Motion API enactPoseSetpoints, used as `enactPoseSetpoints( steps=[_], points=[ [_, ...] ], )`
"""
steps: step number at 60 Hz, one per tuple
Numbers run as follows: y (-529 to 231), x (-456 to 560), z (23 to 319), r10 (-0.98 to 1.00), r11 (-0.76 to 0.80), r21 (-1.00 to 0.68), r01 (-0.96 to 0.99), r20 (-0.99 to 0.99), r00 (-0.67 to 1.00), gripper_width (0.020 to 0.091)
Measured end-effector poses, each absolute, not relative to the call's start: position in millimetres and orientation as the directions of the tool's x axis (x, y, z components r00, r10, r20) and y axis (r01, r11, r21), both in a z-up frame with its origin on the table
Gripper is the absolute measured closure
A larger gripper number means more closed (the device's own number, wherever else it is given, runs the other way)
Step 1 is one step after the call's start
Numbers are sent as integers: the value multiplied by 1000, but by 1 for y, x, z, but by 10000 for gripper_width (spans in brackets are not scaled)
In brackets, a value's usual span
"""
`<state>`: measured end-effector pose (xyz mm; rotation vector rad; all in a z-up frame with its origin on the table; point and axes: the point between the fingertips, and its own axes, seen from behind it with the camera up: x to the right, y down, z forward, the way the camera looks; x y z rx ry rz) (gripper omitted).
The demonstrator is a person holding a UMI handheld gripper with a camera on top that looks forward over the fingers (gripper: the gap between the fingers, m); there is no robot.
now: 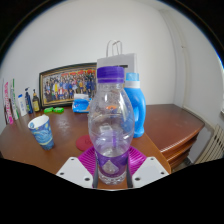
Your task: Pour water
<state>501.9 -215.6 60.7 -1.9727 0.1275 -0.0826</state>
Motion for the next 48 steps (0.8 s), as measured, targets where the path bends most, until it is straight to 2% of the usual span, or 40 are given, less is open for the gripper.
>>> enactPoseSetpoints(
  steps=[2, 17, 30, 40, 48],
  points=[
    [-216, 502, 61, -127, -393, -919, -42, 9, 992, 741],
    [-218, 501, 64, -161, -443, -896, -23, 54, 986, 744],
    [-214, 493, 109, -133, -471, -850, 236, 333, 933, 745],
    [-188, 472, 156, -54, -472, -695, 542, 636, 770, 745],
    [-158, 459, 179, 32, -461, -436, 772, 862, 506, 745]
  ],
)
